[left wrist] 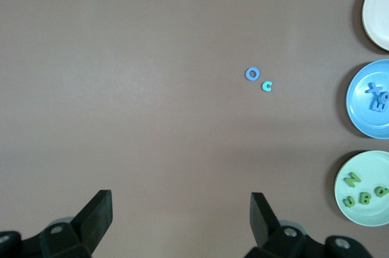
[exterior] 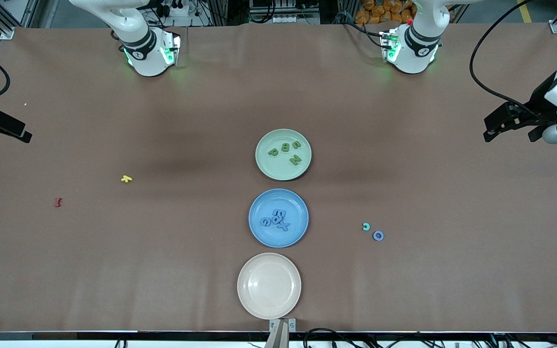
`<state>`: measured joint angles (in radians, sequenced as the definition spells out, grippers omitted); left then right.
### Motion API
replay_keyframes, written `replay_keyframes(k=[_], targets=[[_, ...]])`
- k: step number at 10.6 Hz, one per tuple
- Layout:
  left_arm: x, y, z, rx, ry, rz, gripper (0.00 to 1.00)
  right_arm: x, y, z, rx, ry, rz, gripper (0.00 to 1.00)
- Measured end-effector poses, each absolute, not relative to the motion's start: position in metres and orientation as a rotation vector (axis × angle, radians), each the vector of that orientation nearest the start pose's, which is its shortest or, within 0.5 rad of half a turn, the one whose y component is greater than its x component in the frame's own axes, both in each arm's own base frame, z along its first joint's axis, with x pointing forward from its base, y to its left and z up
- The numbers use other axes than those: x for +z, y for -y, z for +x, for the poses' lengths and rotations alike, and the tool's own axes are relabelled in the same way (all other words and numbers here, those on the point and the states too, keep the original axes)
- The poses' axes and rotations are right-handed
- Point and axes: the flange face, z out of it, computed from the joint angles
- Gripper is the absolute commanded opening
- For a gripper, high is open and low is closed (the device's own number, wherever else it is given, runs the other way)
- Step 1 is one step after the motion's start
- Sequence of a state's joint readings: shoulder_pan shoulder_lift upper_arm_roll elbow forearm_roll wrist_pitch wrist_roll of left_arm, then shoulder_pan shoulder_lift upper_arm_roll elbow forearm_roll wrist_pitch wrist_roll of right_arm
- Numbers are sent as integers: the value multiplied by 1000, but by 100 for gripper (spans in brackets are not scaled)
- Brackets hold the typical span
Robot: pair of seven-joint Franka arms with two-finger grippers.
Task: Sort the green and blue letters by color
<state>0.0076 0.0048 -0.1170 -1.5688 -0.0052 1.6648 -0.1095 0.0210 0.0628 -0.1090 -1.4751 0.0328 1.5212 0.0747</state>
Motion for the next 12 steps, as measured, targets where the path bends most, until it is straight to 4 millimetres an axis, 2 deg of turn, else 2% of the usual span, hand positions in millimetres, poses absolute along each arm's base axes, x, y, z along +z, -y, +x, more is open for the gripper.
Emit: replay_keyframes(k=[5, 12], targets=[[631, 70, 556, -66, -30, -3154, 100, 631, 44, 571, -12, -251, -3105, 100], [630, 66, 557, -65, -43, -3154, 100, 626, 42, 579, -44, -247, -3106, 100]])
